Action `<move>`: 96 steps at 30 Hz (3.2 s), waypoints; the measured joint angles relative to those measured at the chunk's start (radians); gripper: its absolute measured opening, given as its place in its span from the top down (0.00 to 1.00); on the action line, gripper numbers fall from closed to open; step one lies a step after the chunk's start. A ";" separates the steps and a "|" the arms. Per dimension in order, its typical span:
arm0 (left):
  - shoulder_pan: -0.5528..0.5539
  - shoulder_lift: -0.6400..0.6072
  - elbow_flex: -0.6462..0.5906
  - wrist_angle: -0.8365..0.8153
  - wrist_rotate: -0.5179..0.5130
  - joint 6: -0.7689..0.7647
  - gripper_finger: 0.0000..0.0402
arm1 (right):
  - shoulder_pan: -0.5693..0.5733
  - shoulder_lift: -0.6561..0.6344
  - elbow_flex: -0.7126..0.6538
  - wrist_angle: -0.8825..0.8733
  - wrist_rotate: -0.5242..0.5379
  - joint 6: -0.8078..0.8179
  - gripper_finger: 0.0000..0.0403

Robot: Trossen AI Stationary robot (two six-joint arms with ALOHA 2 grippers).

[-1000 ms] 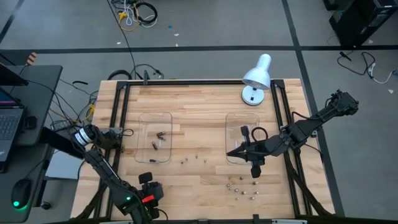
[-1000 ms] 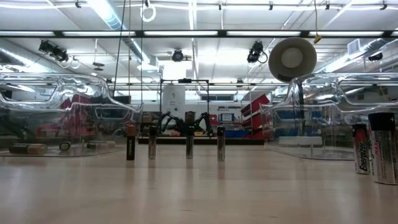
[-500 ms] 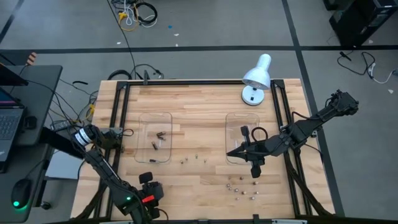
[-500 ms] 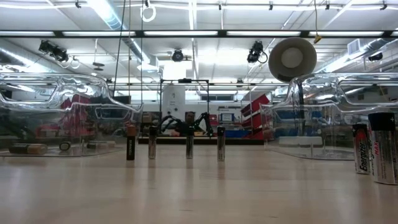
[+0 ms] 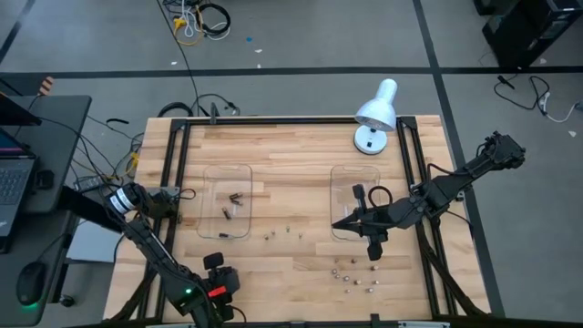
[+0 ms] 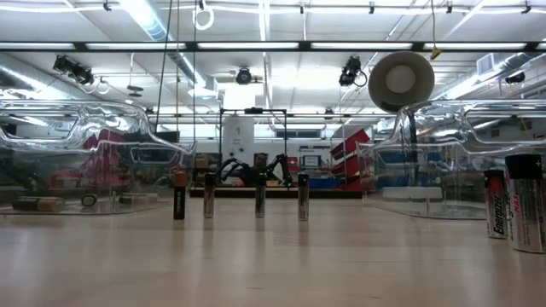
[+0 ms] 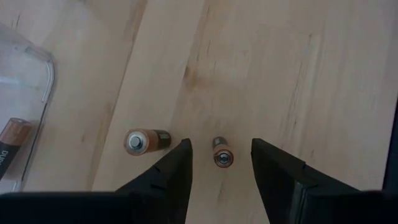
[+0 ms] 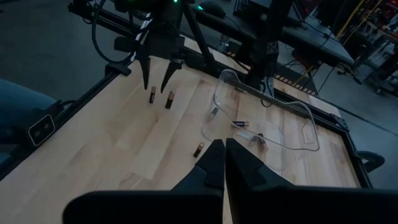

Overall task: Sort batteries
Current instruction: Put the black battery into the left transparent bin

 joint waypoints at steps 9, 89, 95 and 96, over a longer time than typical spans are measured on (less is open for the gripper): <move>0.000 0.000 0.000 0.000 0.000 0.000 0.59 | 0.000 0.000 0.000 0.000 0.000 0.000 0.99; 0.210 0.063 0.224 -0.164 -0.291 0.493 0.95 | -0.046 0.074 0.001 0.199 0.095 0.018 0.99; 0.150 -0.077 0.220 -0.359 -0.482 0.504 0.95 | -0.117 0.222 0.049 0.282 0.098 0.117 1.00; 0.143 -0.112 0.207 -0.358 -0.495 0.524 0.95 | -0.127 0.253 0.070 0.275 0.101 0.137 1.00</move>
